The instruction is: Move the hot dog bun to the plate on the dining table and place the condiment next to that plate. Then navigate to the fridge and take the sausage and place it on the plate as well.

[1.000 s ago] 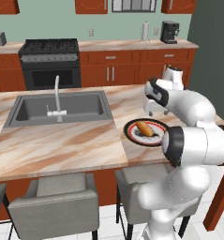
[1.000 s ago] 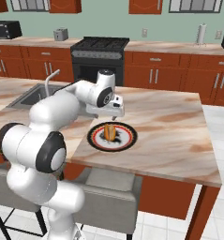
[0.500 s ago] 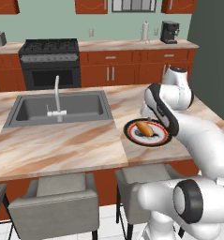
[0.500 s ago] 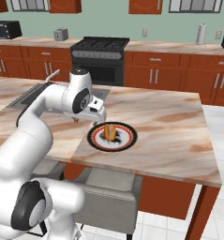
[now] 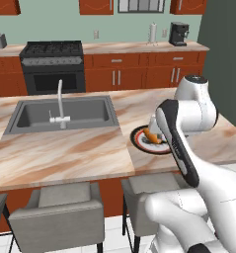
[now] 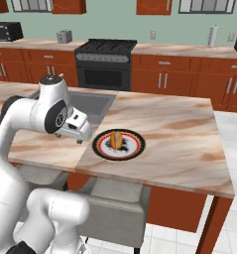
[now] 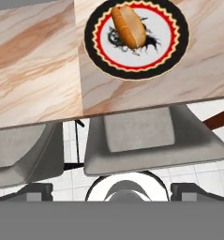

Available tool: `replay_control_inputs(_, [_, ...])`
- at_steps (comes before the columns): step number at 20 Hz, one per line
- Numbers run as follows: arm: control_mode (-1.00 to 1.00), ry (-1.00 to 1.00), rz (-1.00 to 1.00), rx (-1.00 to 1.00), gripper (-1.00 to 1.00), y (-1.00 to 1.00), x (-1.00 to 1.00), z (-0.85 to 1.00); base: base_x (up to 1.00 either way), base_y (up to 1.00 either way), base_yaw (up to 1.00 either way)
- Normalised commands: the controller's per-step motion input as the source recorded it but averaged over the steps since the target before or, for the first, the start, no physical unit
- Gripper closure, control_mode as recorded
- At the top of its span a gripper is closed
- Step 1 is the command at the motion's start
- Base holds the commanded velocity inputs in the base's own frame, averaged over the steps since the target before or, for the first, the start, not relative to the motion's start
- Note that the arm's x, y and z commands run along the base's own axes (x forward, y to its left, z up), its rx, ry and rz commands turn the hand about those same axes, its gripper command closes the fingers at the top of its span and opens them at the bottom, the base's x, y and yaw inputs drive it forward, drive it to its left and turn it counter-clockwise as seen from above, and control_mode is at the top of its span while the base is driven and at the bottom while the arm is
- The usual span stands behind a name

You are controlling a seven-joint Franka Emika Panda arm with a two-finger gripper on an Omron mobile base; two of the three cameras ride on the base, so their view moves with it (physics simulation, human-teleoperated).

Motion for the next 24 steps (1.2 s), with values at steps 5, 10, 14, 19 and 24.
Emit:
replay_control_inputs(5, [-1.0, -0.11, -0.02, 0.0, -1.0, 0.0, -0.78, -0.03, 0.0, 0.0, 0.0])
replay_control_inputs(10, [-1.0, -0.03, -0.02, 0.0, -1.0, 0.0, -0.19, -0.02, 0.0, 0.0, 0.0])
replay_control_inputs(14, [-1.0, 0.0, 0.0, 0.0, -1.0, 0.0, -0.03, -0.05, 0.0, 0.0, 0.0])
replay_control_inputs(19, [-1.0, -0.01, 0.0, -0.01, -1.0, 0.1, -0.35, -0.02, 0.0, 0.0, 0.0])
replay_control_inputs(24, [-1.0, -0.02, 0.0, 0.0, -1.0, 0.03, -0.29, 0.0, 0.0, 0.0, 0.0])
